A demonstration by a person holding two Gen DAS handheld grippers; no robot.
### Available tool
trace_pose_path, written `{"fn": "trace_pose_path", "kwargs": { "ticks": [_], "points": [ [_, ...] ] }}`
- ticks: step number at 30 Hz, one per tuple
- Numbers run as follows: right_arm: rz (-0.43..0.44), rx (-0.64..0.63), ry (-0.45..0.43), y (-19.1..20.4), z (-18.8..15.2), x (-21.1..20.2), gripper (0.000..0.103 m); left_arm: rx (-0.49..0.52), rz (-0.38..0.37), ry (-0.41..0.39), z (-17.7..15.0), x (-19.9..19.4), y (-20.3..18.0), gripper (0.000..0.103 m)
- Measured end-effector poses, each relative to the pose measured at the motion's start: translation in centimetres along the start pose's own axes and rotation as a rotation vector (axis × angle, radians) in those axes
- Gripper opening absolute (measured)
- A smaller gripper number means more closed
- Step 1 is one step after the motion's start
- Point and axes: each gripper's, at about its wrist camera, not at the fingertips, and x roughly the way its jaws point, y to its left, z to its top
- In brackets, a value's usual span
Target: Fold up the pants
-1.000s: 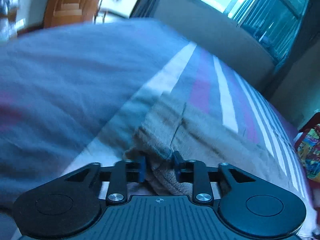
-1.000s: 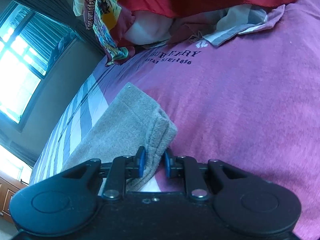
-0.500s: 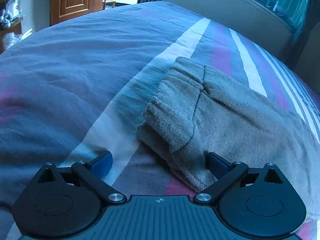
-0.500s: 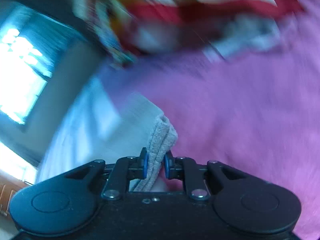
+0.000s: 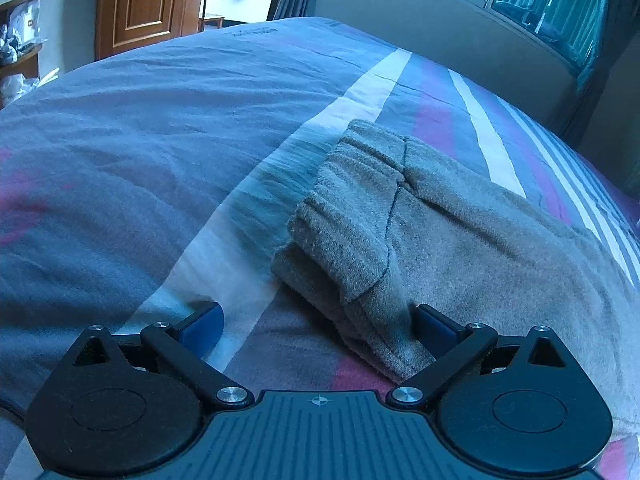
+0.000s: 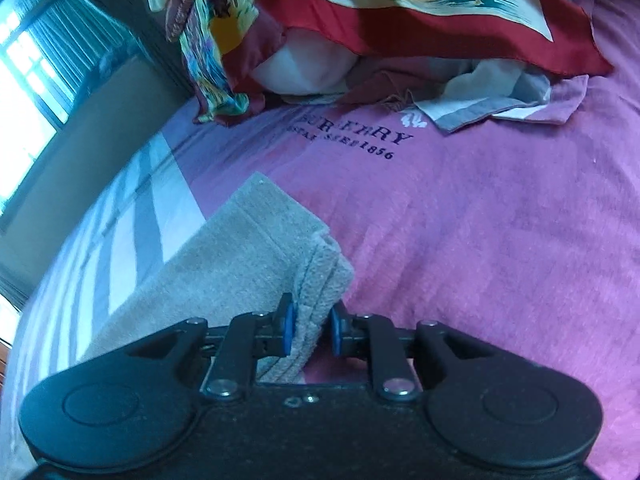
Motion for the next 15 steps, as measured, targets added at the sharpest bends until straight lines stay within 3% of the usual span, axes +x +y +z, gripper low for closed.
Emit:
{"fn": "trace_pose_path", "kwargs": {
  "ticks": [4, 15],
  "points": [
    [-0.033, 0.0, 0.017, 0.36, 0.15, 0.47, 0.017, 0.008, -0.01, -0.009, -0.14, -0.09, 0.17, 0.1],
    [-0.015, 0.085, 0.036, -0.44, 0.28, 0.65, 0.021, 0.017, -0.031, -0.021, -0.42, -0.41, 0.54, 0.1]
  ]
}}
